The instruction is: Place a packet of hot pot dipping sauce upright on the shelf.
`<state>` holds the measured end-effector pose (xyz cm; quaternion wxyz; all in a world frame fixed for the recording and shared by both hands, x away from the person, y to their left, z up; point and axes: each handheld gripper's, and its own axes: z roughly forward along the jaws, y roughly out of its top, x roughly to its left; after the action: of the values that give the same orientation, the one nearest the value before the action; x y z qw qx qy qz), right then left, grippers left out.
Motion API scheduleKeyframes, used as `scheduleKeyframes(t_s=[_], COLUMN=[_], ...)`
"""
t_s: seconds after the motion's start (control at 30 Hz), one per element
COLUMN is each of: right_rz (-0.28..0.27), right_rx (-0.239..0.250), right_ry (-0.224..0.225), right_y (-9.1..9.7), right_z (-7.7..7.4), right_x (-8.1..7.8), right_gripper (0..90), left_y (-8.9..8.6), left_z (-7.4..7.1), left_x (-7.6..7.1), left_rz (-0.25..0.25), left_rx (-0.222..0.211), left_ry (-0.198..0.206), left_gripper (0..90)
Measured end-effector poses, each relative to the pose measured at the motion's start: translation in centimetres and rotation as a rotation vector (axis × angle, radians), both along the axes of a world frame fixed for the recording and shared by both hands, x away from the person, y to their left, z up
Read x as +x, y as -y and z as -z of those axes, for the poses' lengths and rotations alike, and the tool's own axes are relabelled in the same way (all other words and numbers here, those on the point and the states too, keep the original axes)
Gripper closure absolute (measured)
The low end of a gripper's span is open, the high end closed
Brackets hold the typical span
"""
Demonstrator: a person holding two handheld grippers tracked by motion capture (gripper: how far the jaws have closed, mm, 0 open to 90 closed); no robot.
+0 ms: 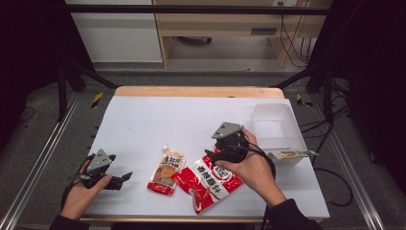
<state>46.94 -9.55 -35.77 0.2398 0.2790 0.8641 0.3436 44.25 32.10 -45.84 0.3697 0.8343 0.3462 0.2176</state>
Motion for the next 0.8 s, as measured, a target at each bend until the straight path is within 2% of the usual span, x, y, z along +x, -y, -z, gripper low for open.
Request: scheduleKeyframes(t_s=[0.13,0.4,0.53,0.6,0.67,0.7,0.8], right_rz=[0.006,0.002,-0.008,-0.017,-0.031,-0.031,-0.047], right_rx=[0.006,-0.002,0.019,0.015,0.019,0.019,0.011], right_ry=[-0.011,-0.070,-0.084,-0.093,-0.125,-0.125,-0.150], right_y=[-0.9,-2.8,-3.8,-4.4,-5.4,-5.4,-6.3], right_z=[0.6,1.5,2.0,2.3,2.8,2.8,3.6], right_x=[0.5,1.6,1.9,2.0,2.2,2.2,2.5], right_gripper=[20.9,11.1,18.2,22.2,32.2,32.2,39.7], left_y=[0.0,0.1,0.2,0.2,0.2,0.2,0.2], left_z=[0.0,-0.1,-0.1,-0.1,-0.1,-0.1,-0.1], left_x=[0.0,0.0,0.0,-0.1,-0.1,-0.1,0.0], left_rz=[-0.002,0.000,0.003,0.003,0.002,0.001,0.001], left_rx=[-0.001,0.001,0.006,0.001,0.001,0.000,0.000], left_ry=[0.002,0.005,0.007,0.008,0.009,0.010,0.011], left_gripper=[7.8,7.8,7.8,7.8,7.8,7.8,7.8])
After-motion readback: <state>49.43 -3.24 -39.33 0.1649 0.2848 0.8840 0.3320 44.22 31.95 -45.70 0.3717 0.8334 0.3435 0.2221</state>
